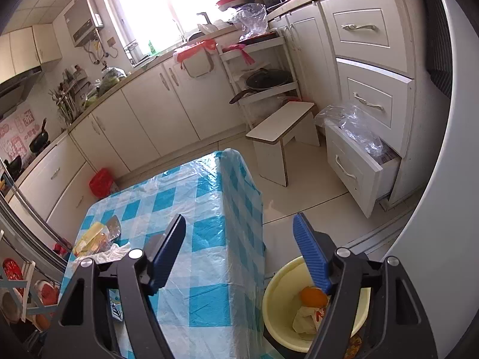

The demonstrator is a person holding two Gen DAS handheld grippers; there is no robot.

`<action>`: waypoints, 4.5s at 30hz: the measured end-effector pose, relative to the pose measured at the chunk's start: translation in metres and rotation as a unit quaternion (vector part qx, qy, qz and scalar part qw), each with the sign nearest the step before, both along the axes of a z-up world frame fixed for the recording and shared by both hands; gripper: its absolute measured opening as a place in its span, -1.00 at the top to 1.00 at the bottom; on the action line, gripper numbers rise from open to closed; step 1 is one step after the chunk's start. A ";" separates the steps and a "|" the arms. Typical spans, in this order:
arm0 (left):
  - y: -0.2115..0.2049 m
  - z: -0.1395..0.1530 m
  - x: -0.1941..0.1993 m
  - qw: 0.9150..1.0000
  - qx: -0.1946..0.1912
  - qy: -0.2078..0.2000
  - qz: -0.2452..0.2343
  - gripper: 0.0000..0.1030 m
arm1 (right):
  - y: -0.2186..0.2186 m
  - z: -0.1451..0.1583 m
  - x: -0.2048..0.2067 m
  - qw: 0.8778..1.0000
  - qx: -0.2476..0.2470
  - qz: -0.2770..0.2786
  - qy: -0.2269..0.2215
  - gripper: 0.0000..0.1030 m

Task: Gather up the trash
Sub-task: 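Carry the orange peel with the left gripper to the bin and release it, then move both open tools back over the table toward the remaining trash, then grasp the crumpled white tissue with the left gripper while the right grasps the white plastic bag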

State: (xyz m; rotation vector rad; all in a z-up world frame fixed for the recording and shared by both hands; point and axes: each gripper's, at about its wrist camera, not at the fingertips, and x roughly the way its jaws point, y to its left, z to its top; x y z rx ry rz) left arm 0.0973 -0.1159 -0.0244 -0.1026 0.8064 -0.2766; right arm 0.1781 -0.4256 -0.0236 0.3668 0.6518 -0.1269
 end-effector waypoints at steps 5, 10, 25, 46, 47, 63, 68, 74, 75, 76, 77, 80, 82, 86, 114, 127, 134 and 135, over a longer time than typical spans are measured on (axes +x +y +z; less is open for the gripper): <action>0.035 -0.004 -0.006 0.999 -0.007 0.014 0.038 -0.56 | 0.016 -0.003 -0.001 1.000 -0.017 0.017 0.011 -0.40; 0.056 -0.009 -0.010 0.998 -0.008 0.020 0.061 -0.62 | 0.026 -0.004 -0.004 1.000 -0.017 0.021 0.013 -0.43; 0.086 -0.033 -0.006 0.992 0.011 0.056 0.108 -0.63 | 0.058 -0.015 -0.004 0.998 -0.024 0.059 0.027 -0.46; 0.086 -0.046 -0.002 0.992 0.009 0.075 0.104 -0.63 | 0.059 -0.021 -0.003 0.998 -0.011 0.061 0.032 -0.54; 0.087 -0.047 -0.001 0.992 0.009 0.076 0.105 -0.63 | 0.060 -0.021 -0.003 0.997 -0.011 0.062 0.032 -0.54; 0.090 -0.050 -0.002 0.991 0.003 0.083 0.107 -0.63 | 0.063 -0.022 -0.001 0.997 -0.015 0.067 0.033 -0.54; 0.090 -0.050 -0.003 0.991 0.002 0.085 0.106 -0.63 | 0.069 -0.018 -0.002 0.997 -0.013 0.072 0.025 -0.54; 0.094 -0.050 -0.004 0.990 -0.003 0.084 0.110 -0.63 | 0.081 -0.018 0.000 0.995 -0.028 0.087 0.028 -0.54; 0.095 -0.050 -0.003 0.990 -0.004 0.085 0.112 -0.63 | 0.081 -0.018 0.000 0.995 -0.031 0.088 0.028 -0.54; 0.096 -0.050 -0.003 0.990 -0.005 0.085 0.113 -0.63 | 0.082 -0.018 0.000 0.995 -0.033 0.088 0.029 -0.54; 0.096 -0.050 -0.003 0.990 -0.005 0.086 0.114 -0.63 | 0.082 -0.018 0.000 0.995 -0.033 0.088 0.030 -0.54; 0.098 -0.052 -0.002 0.989 -0.007 0.089 0.115 -0.63 | 0.081 -0.018 0.000 0.995 -0.031 0.088 0.029 -0.54; 0.098 -0.053 -0.002 0.989 -0.008 0.090 0.117 -0.63 | 0.082 -0.017 0.000 0.995 -0.032 0.088 0.029 -0.54; 0.099 -0.053 -0.002 0.989 -0.008 0.090 0.116 -0.63 | 0.083 -0.017 0.001 0.995 -0.032 0.091 0.030 -0.54; 0.116 -0.060 0.004 0.984 -0.062 0.098 0.136 -0.63 | 0.083 -0.018 0.000 0.993 -0.025 0.112 0.023 -0.54; 0.102 -0.077 0.028 0.985 -0.038 0.110 0.127 -0.63 | 0.178 -0.032 0.014 0.956 -0.024 0.291 0.022 -0.54; 0.097 -0.078 0.039 0.987 -0.029 0.103 0.118 -0.63 | 0.213 -0.043 0.046 0.950 0.029 0.309 0.034 -0.55; 0.096 -0.078 0.041 0.988 -0.027 0.102 0.117 -0.63 | 0.214 -0.045 0.051 0.951 0.038 0.304 0.040 -0.55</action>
